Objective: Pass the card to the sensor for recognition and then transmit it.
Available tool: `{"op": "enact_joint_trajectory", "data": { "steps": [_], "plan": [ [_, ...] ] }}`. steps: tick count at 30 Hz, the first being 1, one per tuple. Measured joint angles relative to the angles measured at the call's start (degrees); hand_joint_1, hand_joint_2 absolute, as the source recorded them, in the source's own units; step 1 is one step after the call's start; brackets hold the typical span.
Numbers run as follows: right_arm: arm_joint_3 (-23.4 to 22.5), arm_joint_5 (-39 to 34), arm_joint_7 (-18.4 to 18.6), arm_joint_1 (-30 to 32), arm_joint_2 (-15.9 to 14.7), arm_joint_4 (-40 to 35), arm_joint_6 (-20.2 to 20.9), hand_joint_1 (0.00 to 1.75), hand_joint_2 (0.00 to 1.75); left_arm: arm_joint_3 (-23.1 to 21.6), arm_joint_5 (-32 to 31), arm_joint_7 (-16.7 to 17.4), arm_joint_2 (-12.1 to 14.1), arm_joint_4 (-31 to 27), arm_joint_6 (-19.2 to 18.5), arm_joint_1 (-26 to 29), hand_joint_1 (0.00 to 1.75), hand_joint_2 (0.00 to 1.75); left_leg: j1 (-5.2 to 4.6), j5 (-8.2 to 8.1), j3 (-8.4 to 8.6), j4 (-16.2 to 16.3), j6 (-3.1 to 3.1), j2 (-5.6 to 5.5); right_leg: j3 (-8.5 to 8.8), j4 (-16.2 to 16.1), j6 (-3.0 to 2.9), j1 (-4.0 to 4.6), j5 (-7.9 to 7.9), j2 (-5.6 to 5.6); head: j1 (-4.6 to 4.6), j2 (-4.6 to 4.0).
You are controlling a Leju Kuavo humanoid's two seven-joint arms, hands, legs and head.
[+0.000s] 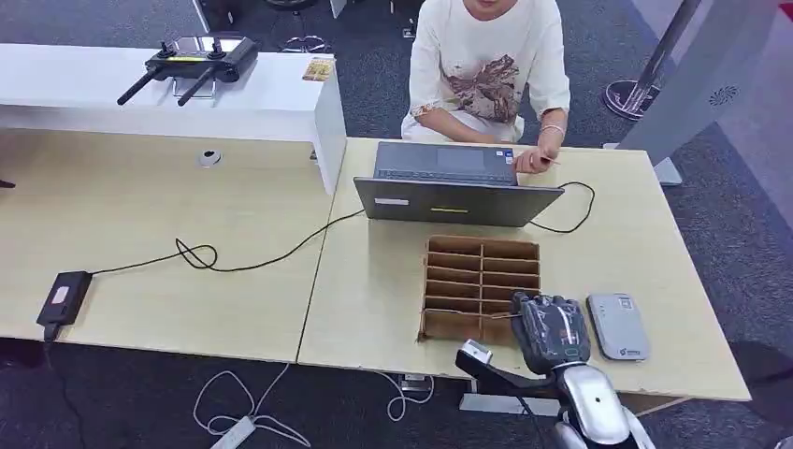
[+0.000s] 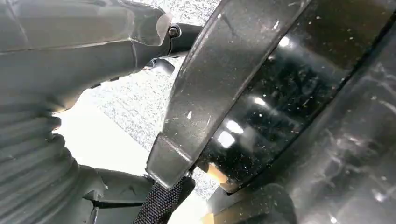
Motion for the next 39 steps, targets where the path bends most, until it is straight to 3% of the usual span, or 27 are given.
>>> {"op": "enact_joint_trajectory", "data": {
  "steps": [28, 39],
  "plan": [
    [-6.5, -14.7, -5.5, 2.0, -1.0, -7.0, 1.5, 1.75, 1.75, 0.0, 0.8, -0.5, 0.1, 0.0, -0.1, 0.1, 0.0, 1.75, 0.0, 0.0, -0.01, 0.0, 0.0, 0.0, -0.03, 0.0, 0.0, 0.0, 0.0, 0.0, 0.0, 0.0],
    [-10.8, -25.5, -13.8, 5.4, -1.1, -9.7, 6.9, 1.75, 1.75, 0.0, 1.2, -0.5, 0.1, 0.0, 0.0, 0.2, 0.0, 1.75, 0.0, -0.01, -0.06, 0.0, 0.0, 0.0, -0.07, 0.0, 0.01, 0.0, -0.01, 0.01, 0.0, 0.0]
  ]
}}
